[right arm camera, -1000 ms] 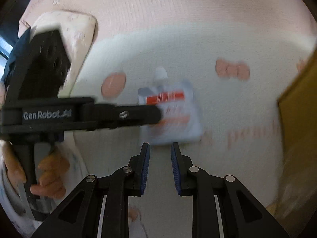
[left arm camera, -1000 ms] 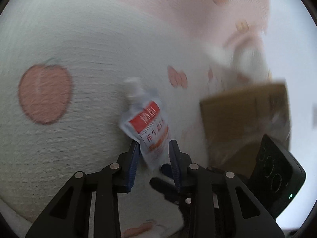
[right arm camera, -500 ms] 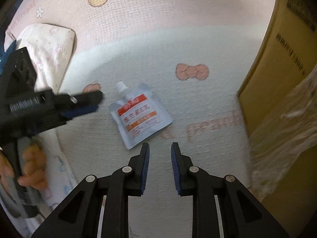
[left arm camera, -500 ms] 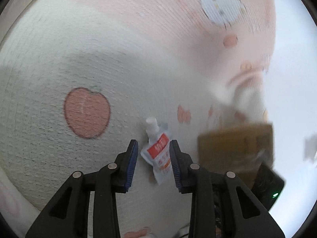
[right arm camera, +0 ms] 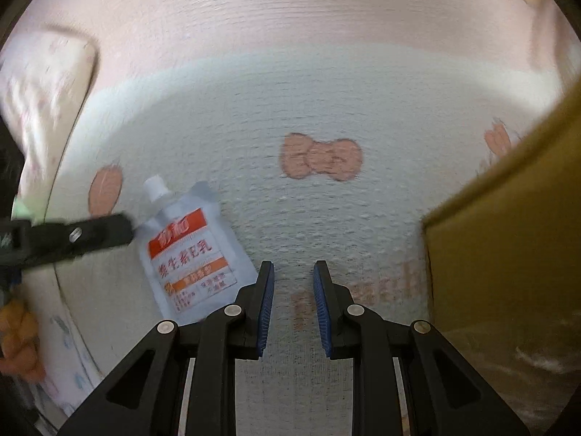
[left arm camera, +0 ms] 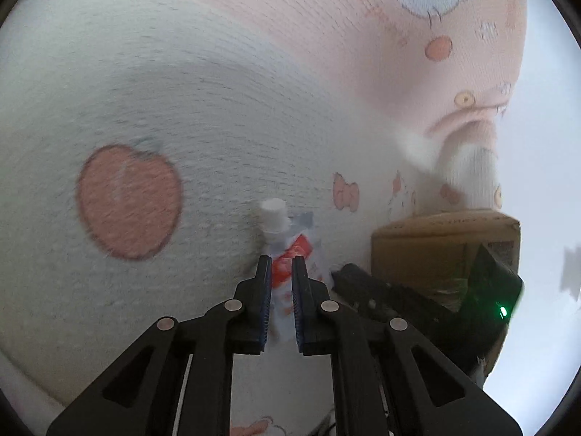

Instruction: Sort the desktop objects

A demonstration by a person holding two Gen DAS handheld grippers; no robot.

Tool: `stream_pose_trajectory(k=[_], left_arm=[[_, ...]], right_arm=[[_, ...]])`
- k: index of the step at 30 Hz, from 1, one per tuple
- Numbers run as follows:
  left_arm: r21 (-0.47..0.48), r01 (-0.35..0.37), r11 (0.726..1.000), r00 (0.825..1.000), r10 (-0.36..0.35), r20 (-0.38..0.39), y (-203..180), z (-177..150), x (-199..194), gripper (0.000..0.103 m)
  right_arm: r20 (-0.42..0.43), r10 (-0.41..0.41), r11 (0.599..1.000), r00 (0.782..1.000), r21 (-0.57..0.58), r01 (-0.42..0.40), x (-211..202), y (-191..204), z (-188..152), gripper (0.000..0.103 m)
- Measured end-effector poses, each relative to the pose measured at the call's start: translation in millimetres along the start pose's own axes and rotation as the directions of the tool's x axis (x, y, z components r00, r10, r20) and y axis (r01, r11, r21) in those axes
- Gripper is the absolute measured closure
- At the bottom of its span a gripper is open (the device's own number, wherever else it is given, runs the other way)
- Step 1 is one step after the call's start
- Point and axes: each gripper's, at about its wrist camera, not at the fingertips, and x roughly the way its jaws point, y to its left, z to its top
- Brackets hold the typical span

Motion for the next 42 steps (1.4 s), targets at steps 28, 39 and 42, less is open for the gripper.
stream_pose_trajectory(k=[28, 39, 42], left_arm=[[-0.054, -0.156, 0.986, 0.987, 0.157, 0.029, 5.7, -26.7, -17.4, 0.054], [-0.013, -0.126, 0.992, 0.987, 0.126, 0.096, 2.7, -33.4, -10.1, 0.058], [-0.022, -0.118, 0.993, 0.988, 0.120, 0.099, 5.5, -32.1, -10.5, 0.062]], right_arm=[[0.021, 0.054, 0.996, 0.998, -0.071, -0.052, -41.3, 13.8, 8.1, 0.084], [0.003, 0.193, 0.979, 0.981, 0.072, -0.193, -41.3, -42.8, 33.6, 0.084], [-0.027, 0.262, 0.957, 0.965, 0.132, -0.257, -29.8, -53.4, 33.9, 0.084]])
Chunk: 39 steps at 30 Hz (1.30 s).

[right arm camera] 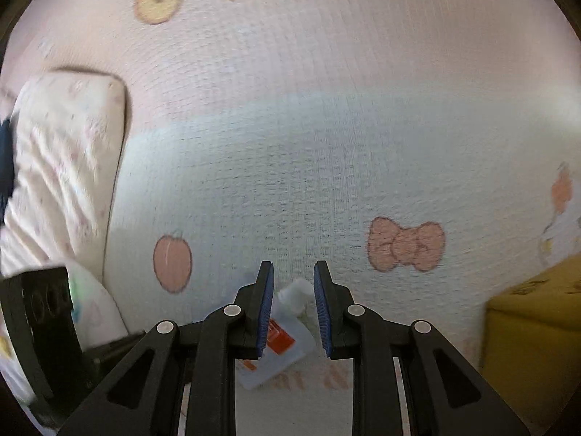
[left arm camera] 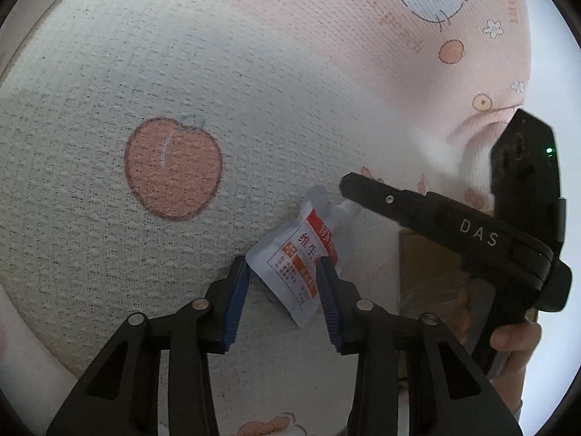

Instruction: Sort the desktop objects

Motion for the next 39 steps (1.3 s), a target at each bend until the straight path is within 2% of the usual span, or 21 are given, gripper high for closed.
stream_pose_trajectory(k=[3, 8, 15, 21, 27, 30, 33, 39], left_arm=[[-0.005, 0.018, 1.000, 1.000, -0.018, 0.007, 1.9, 1.5, -1.2, 0.062], [-0.018, 0.038, 0.999, 0.999, -0.038, 0.011, 4.1, 2.9, -1.5, 0.062], [0.019, 0.028, 0.999, 0.999, -0.027, -0.031, 1.1, -1.3, -2.2, 0.062], [0.055, 0.034, 0.998, 0.994, -0.028, -0.107, -0.7, -13.0, -3.6, 0.062], [0.067, 0.011, 0.998, 0.993, -0.003, -0.115, -1.1, -20.9, -8.9, 0.059], [0.076, 0.007, 0.997, 0.993, 0.001, -0.117, -2.6, -23.5, -11.0, 0.058], [0.083, -0.004, 0.997, 0.991, 0.015, -0.129, -3.2, -27.5, -10.3, 0.058], [0.102, -0.018, 0.995, 0.992, 0.030, -0.118, -3.6, -28.9, -9.0, 0.058]], right_arm=[[0.021, -0.025, 1.000, 0.999, -0.001, 0.025, 7.1, 3.8, 1.0, 0.084], [0.017, -0.004, 1.000, 1.000, 0.013, 0.004, 24.7, 20.0, -1.7, 0.084], [0.041, 0.046, 0.995, 0.998, 0.088, -0.050, 15.5, 10.8, -40.6, 0.084], [0.051, 0.037, 0.995, 0.998, 0.086, -0.042, 14.0, 16.6, -73.3, 0.084], [0.124, 0.026, 0.994, 0.992, 0.102, -0.039, 0.8, 16.0, -90.9, 0.084], [0.132, 0.078, 0.986, 0.988, 0.138, -0.096, 5.0, 9.5, -94.9, 0.084], [0.138, 0.091, 0.980, 0.986, 0.161, -0.113, 13.2, 5.5, -99.4, 0.084], [0.161, 0.191, 0.950, 0.968, 0.218, -0.223, 23.9, -1.4, -104.5, 0.083]])
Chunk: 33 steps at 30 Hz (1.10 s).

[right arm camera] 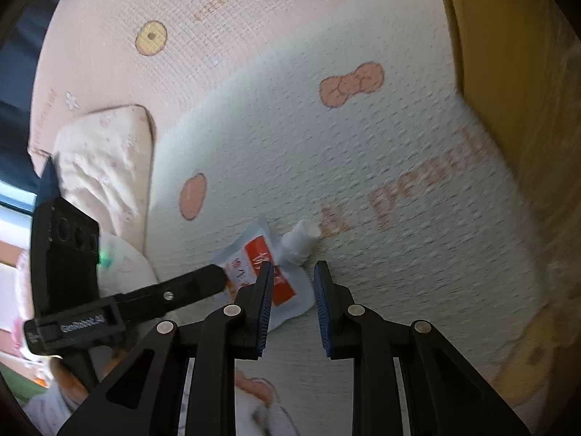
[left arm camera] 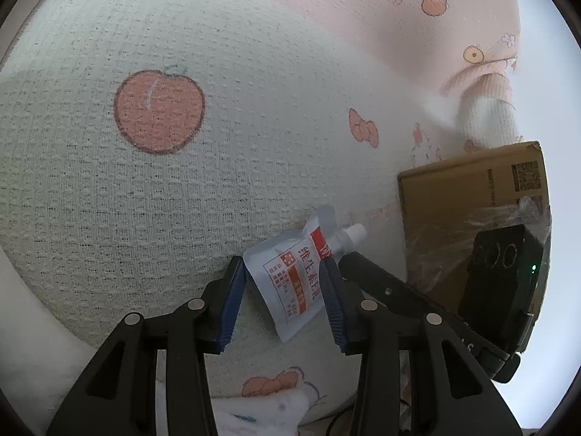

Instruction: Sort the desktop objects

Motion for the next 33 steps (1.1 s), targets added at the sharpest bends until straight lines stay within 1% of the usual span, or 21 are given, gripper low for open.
stream_pose_trajectory(k=[2, 4, 6, 10, 12, 15, 17, 18, 20, 21, 24, 26, 27, 29, 31, 33], left_arm=[[-0.001, 0.003, 1.000, 1.000, -0.003, 0.007, 0.2, 0.5, 1.0, 0.058], [-0.001, 0.006, 1.000, 1.000, -0.006, 0.020, 0.9, 0.9, 0.7, 0.065], [0.000, -0.009, 1.000, 1.000, 0.009, 0.027, 1.5, 1.7, 1.9, 0.069], [0.002, -0.004, 1.000, 1.000, 0.004, 0.031, 1.3, 2.8, 3.6, 0.070], [0.000, -0.001, 1.000, 0.999, 0.001, 0.034, 1.4, 3.1, 3.3, 0.070], [0.007, -0.008, 1.000, 0.999, 0.007, 0.038, -0.7, 2.9, 3.1, 0.070], [0.019, -0.015, 1.000, 0.999, 0.014, 0.045, -3.2, 2.1, 0.9, 0.070], [0.026, -0.015, 1.000, 0.999, 0.014, 0.052, -4.9, 1.7, -1.4, 0.070], [0.030, -0.007, 1.000, 0.997, 0.005, 0.073, -6.7, 1.2, -7.2, 0.070], [0.029, -0.003, 1.000, 0.996, 0.001, 0.084, -7.0, 0.9, -10.9, 0.070], [0.027, 0.032, 0.999, 0.991, -0.035, 0.127, -10.2, -1.2, -27.6, 0.070], [0.039, 0.044, 0.998, 0.988, -0.049, 0.147, -16.9, -4.1, -39.2, 0.070], [0.050, 0.040, 0.998, 0.986, -0.048, 0.159, -21.8, -5.7, -45.7, 0.070], [0.110, 0.022, 0.994, 0.978, -0.044, 0.204, -38.4, -9.2, -64.0, 0.070], [0.174, -0.008, 0.985, 0.968, -0.036, 0.249, -56.7, -11.2, -81.5, 0.070], [0.212, -0.023, 0.977, 0.958, -0.039, 0.283, -71.6, -12.5, -95.8, 0.070]], right_arm=[[-0.001, 0.015, 1.000, 1.000, -0.004, -0.015, 2.3, 0.0, 0.2, 0.077], [0.009, 0.042, 0.999, 0.999, 0.000, -0.042, 2.6, 0.1, 1.2, 0.069], [0.029, 0.067, 0.998, 0.997, 0.007, -0.067, 3.3, -0.6, 2.0, 0.062], [0.080, 0.057, 0.998, 0.995, 0.013, -0.058, 3.5, -0.3, -1.2, 0.062], [0.103, 0.037, 0.999, 0.994, 0.008, -0.038, 3.7, 2.8, -4.4, 0.062], [0.117, 0.009, 1.000, 0.993, 0.009, -0.010, 3.8, 6.2, -5.1, 0.062], [0.115, -0.030, 1.000, 0.993, 0.005, 0.030, 3.9, 10.7, -3.9, 0.064], [0.114, -0.055, 0.998, 0.992, -0.006, 0.056, 3.5, 14.2, -3.2, 0.066], [0.122, -0.100, 0.993, 0.988, -0.050, 0.106, 2.1, 24.6, -3.1, 0.067], [0.136, -0.106, 0.991, 0.985, -0.067, 0.116, -0.4, 28.7, -3.8, 0.067], [0.186, -0.085, 0.991, 0.979, -0.082, 0.101, -15.4, 38.4, -4.1, 0.069], [0.221, -0.076, 0.991, 0.972, -0.092, 0.098, -30.3, 48.4, -3.4, 0.069], [0.230, -0.074, 0.990, 0.970, -0.102, 0.099, -35.3, 52.5, -3.2, 0.069], [0.266, -0.076, 0.985, 0.961, -0.131, 0.114, -50.5, 65.0, -3.3, 0.069], [0.288, -0.080, 0.981, 0.954, -0.145, 0.126, -62.7, 73.5, -2.9, 0.069], [0.325, -0.066, 0.981, 0.943, -0.152, 0.121, -77.9, 80.1, -3.1, 0.069]])
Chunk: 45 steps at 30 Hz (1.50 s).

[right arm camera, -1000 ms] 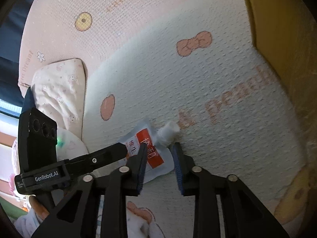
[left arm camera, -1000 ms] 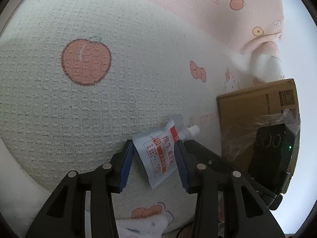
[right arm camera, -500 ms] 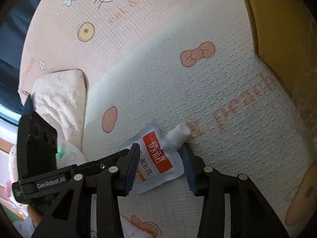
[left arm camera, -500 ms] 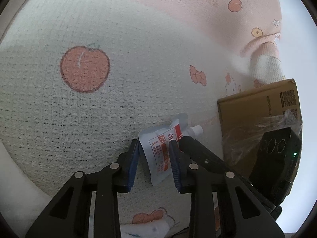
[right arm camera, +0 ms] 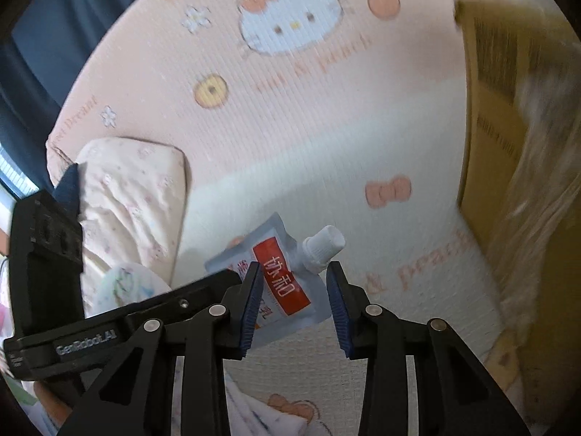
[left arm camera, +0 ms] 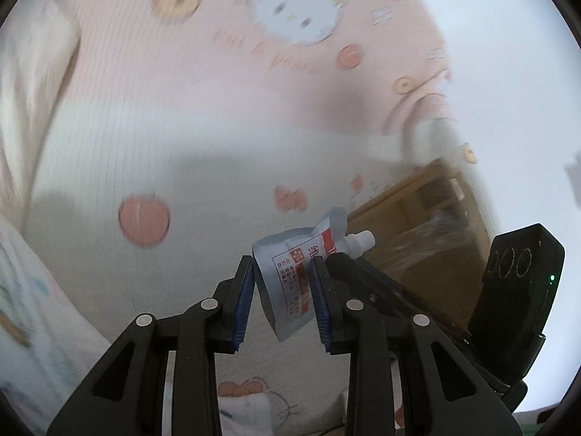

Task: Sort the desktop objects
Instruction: 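Carry the held sachet with the left gripper over the cardboard box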

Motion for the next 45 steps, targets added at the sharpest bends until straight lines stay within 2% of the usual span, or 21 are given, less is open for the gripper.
stream_pose_trajectory(k=[3, 7, 14, 25, 31, 39, 45], left_arm=[[0.055, 0.005, 0.998, 0.998, -0.008, 0.063, -24.0, 9.3, -21.2, 0.070], [0.119, 0.020, 0.993, 0.994, -0.032, 0.103, -51.5, 17.0, -38.8, 0.070], [0.198, 0.079, 0.977, 0.988, -0.103, 0.116, -102.8, 25.4, -48.4, 0.070], [0.348, 0.152, 0.925, 0.983, -0.177, 0.042, -190.9, 28.6, -16.0, 0.070], [0.377, 0.204, 0.904, 0.977, -0.211, -0.023, -231.4, 20.9, 13.5, 0.070], [0.354, 0.239, 0.904, 0.971, -0.215, -0.105, -266.1, 7.7, 45.3, 0.070], [0.284, 0.247, 0.926, 0.959, -0.191, -0.211, -280.2, 4.9, 74.5, 0.070]], right_arm=[[0.067, 0.027, 0.999, 0.997, 0.018, -0.028, -25.6, 3.7, 11.8, 0.069], [0.136, 0.018, 1.000, 0.991, -0.008, -0.017, -56.3, 11.6, 24.6, 0.069], [0.237, -0.028, 0.999, 0.971, -0.016, 0.032, -110.0, 9.4, 37.9, 0.069], [0.328, -0.096, 0.994, 0.940, 0.079, 0.074, -177.7, -49.6, 41.9, 0.069], [0.341, -0.167, 0.982, 0.925, 0.136, 0.128, -209.0, -87.0, 40.4, 0.069], [0.304, -0.238, 0.965, 0.923, 0.180, 0.189, -232.7, -125.3, 37.7, 0.069], [0.233, -0.274, 0.952, 0.933, 0.201, 0.230, -238.1, -149.1, 42.0, 0.069]])
